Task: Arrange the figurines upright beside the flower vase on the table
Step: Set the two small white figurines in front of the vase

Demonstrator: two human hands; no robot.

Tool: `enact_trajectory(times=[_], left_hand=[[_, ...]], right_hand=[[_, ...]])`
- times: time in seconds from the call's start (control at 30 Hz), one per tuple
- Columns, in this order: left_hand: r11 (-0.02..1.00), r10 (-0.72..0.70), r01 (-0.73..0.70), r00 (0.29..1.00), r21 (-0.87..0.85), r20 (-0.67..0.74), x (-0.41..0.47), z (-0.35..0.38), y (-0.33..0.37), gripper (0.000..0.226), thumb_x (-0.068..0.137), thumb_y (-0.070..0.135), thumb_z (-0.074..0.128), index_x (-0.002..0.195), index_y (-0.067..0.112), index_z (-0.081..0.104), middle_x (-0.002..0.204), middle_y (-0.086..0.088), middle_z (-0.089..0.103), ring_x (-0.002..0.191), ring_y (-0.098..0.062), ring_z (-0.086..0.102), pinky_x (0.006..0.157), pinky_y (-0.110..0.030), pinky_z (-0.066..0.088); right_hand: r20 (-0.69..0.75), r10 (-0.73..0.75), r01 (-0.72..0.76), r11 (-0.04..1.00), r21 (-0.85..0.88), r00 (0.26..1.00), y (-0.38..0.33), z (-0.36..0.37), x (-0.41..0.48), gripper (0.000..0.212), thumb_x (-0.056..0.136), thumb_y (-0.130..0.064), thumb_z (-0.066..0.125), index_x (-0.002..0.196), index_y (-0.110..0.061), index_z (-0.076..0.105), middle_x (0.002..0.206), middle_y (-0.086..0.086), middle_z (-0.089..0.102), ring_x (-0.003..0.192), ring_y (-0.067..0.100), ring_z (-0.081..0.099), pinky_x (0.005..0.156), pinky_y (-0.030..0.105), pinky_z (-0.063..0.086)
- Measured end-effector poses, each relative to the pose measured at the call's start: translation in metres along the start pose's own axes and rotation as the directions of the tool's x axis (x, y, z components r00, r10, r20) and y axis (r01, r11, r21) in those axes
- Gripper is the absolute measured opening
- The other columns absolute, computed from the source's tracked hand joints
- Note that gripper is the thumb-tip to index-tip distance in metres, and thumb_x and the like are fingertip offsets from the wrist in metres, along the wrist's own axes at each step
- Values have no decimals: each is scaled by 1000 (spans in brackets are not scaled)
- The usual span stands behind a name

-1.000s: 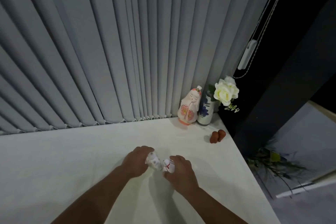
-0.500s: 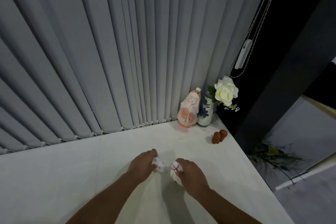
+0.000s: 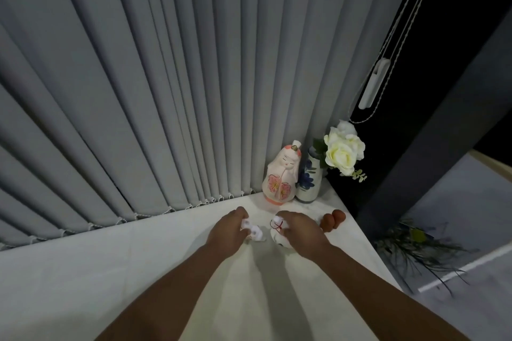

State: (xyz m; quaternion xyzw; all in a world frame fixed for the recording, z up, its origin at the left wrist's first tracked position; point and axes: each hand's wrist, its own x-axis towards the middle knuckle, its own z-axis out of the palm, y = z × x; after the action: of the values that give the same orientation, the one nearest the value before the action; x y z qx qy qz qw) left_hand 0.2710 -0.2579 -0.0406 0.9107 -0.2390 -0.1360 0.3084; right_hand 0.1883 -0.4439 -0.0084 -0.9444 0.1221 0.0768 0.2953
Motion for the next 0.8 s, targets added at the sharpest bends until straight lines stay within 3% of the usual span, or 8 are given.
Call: enact_trajectory(times=[0.13, 0.3, 0.63, 0.8], left_hand=[[1000, -13, 13, 1000, 6, 20, 30, 5, 8, 25, 86, 21, 57, 109, 14, 50, 108, -8, 63, 100, -28, 59, 79, -33, 43], [1000, -10, 10, 1000, 26, 4, 62, 2, 12, 25, 86, 17, 58, 111, 13, 52, 114, -11, 63, 103, -30, 59, 82, -34, 45], [1000, -11, 12, 999, -16, 53, 69, 10, -1, 25, 85, 16, 60, 110, 16, 53, 111, -8, 64, 100, -27, 59, 77, -29, 40], [999, -14, 15, 999, -42, 34, 66, 12, 0, 26, 86, 16, 60, 111, 16, 54, 113, -6, 63, 101, -24, 57, 77, -26, 37]], right_hand=[[34, -8, 8, 1000, -21, 999, 16, -6, 22, 28, 90, -7, 51, 111, -17, 65, 111, 4, 69, 106, 20, 62, 92, 29, 44], [58, -47, 51, 996, -69, 997, 25, -13, 45, 45, 93, -7, 48, 134, -24, 51, 130, 2, 62, 120, 19, 56, 100, 25, 39], [29, -112, 114, 991, -76, 993, 36, -7, 59, 49, 93, -10, 50, 137, -30, 48, 131, 2, 62, 119, 19, 56, 101, 26, 41], [12, -91, 92, 993, -74, 996, 39, 0, 58, 44, 94, -10, 50, 136, -23, 49, 135, 0, 58, 126, 17, 52, 107, 26, 37]])
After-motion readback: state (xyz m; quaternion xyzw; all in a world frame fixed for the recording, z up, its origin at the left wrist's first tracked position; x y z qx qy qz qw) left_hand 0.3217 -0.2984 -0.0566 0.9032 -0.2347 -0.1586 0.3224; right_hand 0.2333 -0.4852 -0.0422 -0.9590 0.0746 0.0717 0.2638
